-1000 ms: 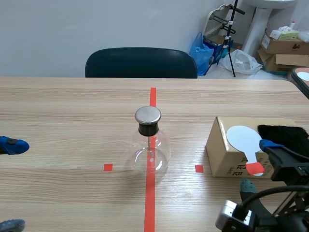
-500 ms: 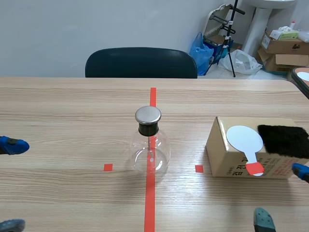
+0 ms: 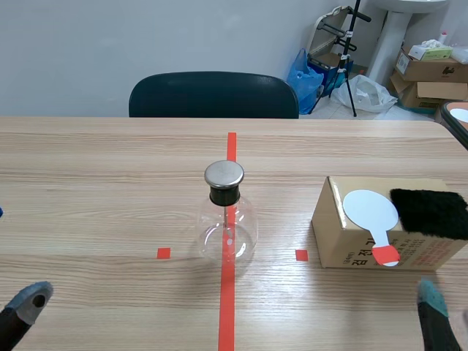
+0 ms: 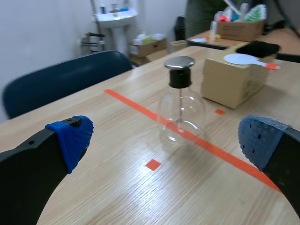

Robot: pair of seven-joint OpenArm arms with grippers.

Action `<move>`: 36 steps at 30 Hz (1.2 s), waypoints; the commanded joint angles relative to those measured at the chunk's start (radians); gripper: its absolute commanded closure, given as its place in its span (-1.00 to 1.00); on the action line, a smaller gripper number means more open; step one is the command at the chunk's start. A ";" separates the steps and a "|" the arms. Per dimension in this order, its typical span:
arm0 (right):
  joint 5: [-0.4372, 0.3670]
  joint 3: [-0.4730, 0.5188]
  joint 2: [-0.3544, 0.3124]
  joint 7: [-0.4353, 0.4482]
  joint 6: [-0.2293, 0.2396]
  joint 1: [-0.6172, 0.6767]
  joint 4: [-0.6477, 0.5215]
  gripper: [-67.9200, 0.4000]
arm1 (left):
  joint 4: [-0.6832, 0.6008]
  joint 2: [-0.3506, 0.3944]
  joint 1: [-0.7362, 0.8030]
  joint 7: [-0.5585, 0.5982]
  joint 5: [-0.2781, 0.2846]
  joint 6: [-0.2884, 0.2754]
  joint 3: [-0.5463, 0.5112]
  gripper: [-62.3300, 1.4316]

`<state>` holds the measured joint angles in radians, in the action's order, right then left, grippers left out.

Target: Do the electroscope experiment

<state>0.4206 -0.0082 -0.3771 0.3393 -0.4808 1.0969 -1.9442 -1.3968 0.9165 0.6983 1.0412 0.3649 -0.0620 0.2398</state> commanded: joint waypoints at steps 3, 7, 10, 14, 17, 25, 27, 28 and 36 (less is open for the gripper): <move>-0.174 0.056 -0.111 0.027 0.084 0.001 -0.019 -1.00 | -0.114 -0.082 0.121 -0.001 -0.058 0.141 -0.074 -1.00; -0.370 0.121 -0.209 0.063 0.247 0.000 -0.019 -1.00 | -0.239 -0.138 0.224 -0.111 -0.169 0.202 -0.118 -1.00; -0.479 0.169 -0.246 0.110 0.328 0.001 -0.019 -1.00 | -0.333 -0.155 0.273 -0.232 -0.168 0.202 -0.134 -1.00; -0.563 0.234 -0.276 0.138 0.474 0.000 -0.018 -1.00 | -0.447 -0.154 0.303 -0.364 -0.168 0.203 -0.154 -1.00; -0.629 0.279 -0.282 0.136 0.613 -0.017 -0.018 -1.00 | -0.516 -0.154 0.304 -0.472 -0.168 0.208 -0.157 -1.00; -0.723 0.310 -0.273 0.055 0.763 -0.142 -0.018 -1.00 | -0.631 -0.154 0.304 -0.654 -0.168 0.233 -0.158 -1.00; -0.735 0.310 -0.259 0.020 0.795 -0.182 -0.018 -1.00 | -0.644 -0.154 0.304 -0.680 -0.168 0.261 -0.161 -1.00; -0.739 0.309 -0.255 0.012 0.819 -0.199 -0.018 -1.00 | -0.648 -0.154 0.304 -0.688 -0.168 0.262 -0.166 -1.00; -0.739 0.309 -0.232 0.010 0.896 -0.230 -0.018 -1.00 | -0.656 -0.154 0.304 -0.702 -0.167 0.261 -0.198 -1.00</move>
<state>-0.3042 0.2989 -0.6140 0.3370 0.4202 0.8604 -1.9579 -2.0338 0.7597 1.0027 0.3233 0.1921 0.2020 0.0406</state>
